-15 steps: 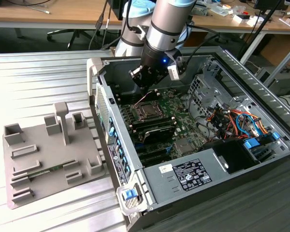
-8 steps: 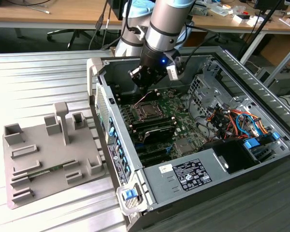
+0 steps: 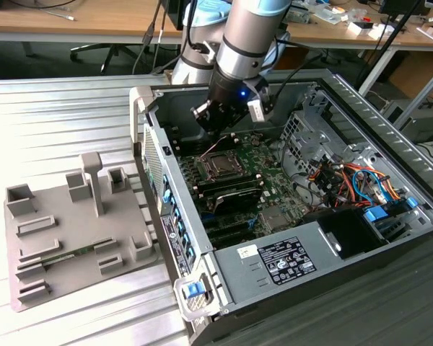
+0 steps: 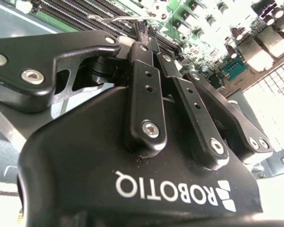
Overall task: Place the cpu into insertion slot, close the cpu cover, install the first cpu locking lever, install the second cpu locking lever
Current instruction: 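Install the first cpu locking lever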
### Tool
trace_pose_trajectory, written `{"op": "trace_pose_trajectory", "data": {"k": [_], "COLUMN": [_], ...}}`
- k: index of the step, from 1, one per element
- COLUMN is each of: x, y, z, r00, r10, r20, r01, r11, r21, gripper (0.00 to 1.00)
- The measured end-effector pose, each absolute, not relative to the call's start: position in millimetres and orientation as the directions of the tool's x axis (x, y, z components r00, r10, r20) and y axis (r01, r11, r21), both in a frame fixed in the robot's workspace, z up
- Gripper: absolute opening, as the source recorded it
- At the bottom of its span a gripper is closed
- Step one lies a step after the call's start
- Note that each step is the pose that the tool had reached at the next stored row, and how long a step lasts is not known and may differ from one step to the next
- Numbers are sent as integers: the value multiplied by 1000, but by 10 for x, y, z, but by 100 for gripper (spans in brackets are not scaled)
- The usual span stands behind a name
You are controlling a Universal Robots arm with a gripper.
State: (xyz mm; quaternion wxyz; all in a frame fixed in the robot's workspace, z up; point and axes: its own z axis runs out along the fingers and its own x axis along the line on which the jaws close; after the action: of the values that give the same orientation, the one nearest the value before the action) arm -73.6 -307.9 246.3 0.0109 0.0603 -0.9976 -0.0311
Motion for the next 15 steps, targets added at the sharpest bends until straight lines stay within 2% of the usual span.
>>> {"op": "trace_pose_trajectory", "data": {"k": [15], "x": [-724], "y": [-3065], "z": [2399], "r00": [-992], "r10": [-121], "r20": [18], "r01": [-120], "r11": [991], "r21": [64], "gripper": [11]}}
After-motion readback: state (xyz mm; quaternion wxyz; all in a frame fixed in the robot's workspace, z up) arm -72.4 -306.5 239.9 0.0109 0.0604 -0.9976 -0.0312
